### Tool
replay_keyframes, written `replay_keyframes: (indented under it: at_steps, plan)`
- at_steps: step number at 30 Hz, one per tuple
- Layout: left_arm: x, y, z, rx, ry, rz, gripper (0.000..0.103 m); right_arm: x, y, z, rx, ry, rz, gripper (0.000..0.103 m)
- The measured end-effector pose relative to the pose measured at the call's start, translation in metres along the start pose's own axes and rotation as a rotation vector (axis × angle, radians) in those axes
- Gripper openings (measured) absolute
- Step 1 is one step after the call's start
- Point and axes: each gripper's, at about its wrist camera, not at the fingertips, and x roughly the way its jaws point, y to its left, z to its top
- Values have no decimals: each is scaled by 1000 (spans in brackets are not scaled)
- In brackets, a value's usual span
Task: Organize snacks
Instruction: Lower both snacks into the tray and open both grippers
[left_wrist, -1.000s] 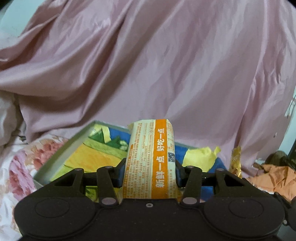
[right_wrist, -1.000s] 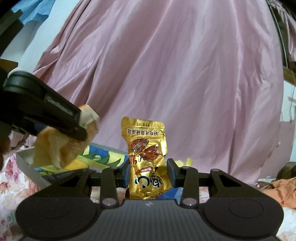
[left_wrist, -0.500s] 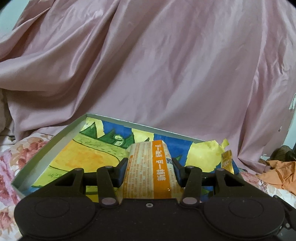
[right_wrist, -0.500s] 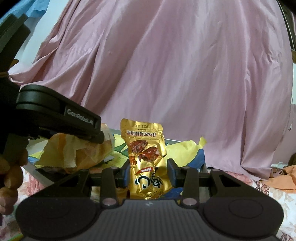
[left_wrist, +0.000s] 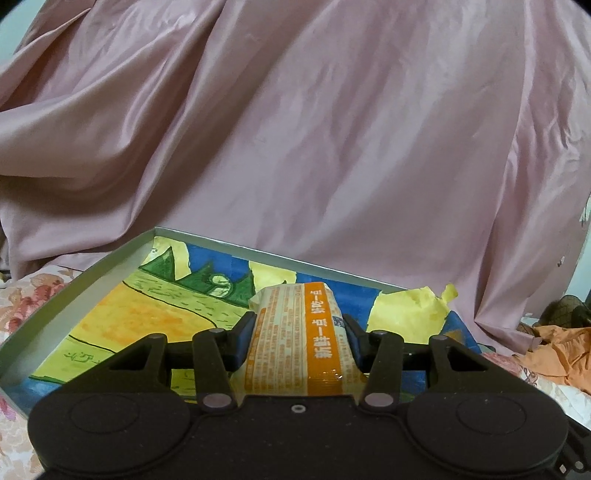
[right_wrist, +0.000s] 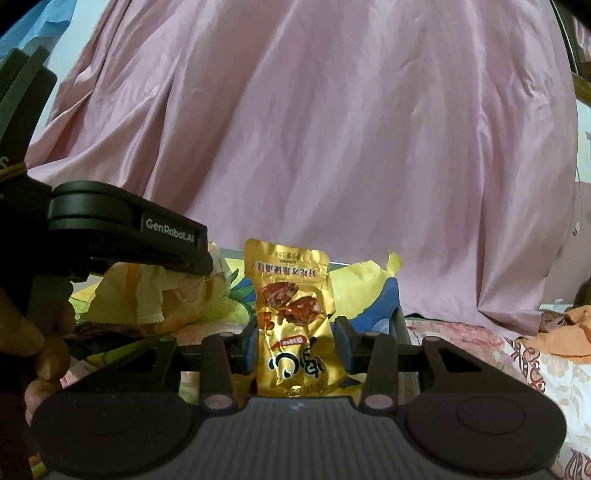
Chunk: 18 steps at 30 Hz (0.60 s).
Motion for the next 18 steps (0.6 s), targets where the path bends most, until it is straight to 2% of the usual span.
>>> replay_keyframes:
  at_steps: [5,12,14,18]
  plan:
    - [-1,1,1,-18,19,-10,52,-2,2,0,-12,-5,2,49]
    - [-13,0,4,-21,10,-3,76,-4,1,2,-10,-15,-10,63]
    - [-19,1,7,-17,-4,1,82,-6,0,2,-4,-22,-16,72]
    - [-34,4,13,-20,-31,2,91,-12,-1,5,6,-38,-25,83]
